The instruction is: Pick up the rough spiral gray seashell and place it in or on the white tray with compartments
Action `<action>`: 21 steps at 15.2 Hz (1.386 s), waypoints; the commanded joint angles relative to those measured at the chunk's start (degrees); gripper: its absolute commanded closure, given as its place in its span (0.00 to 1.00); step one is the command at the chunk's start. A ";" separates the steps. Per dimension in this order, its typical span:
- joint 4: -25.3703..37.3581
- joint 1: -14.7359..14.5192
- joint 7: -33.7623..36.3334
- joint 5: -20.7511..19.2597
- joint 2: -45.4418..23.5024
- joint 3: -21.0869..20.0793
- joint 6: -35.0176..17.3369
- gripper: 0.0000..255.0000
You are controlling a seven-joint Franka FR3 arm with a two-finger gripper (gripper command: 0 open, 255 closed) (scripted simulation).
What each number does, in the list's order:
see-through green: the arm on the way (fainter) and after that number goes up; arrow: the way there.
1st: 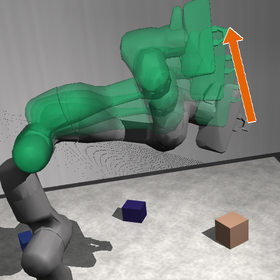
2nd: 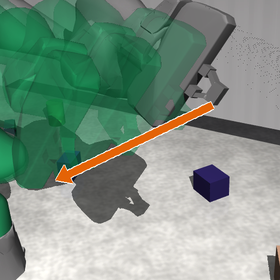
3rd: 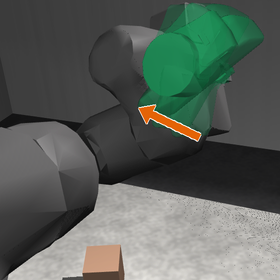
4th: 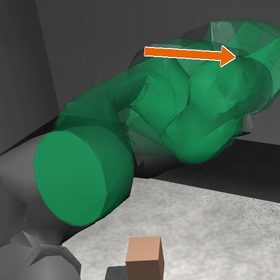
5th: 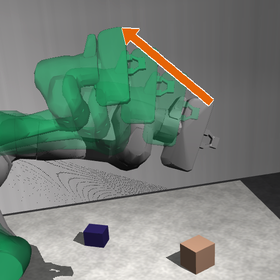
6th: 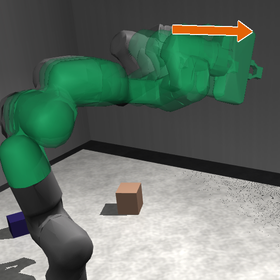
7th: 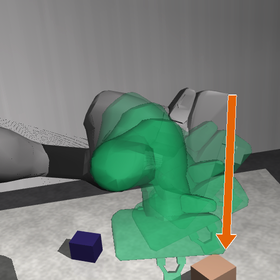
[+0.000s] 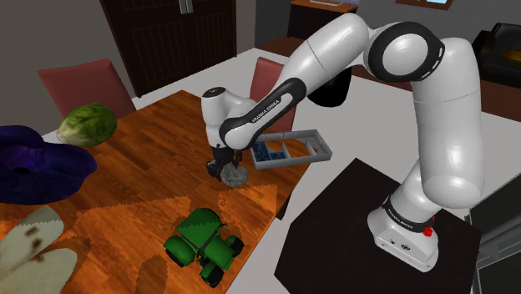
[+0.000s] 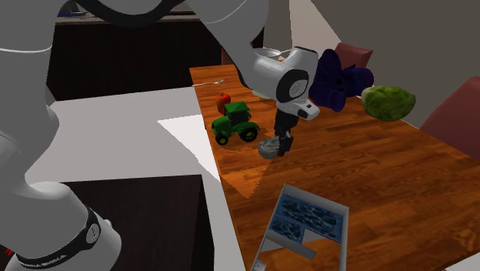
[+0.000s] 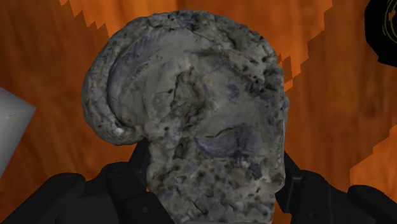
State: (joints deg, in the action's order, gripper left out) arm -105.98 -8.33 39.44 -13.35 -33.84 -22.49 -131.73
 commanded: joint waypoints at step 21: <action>-12.68 13.23 -15.32 5.19 13.76 0.48 0.20 1.00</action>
State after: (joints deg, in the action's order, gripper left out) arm -117.59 3.88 25.52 -8.39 -20.74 -22.27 -131.04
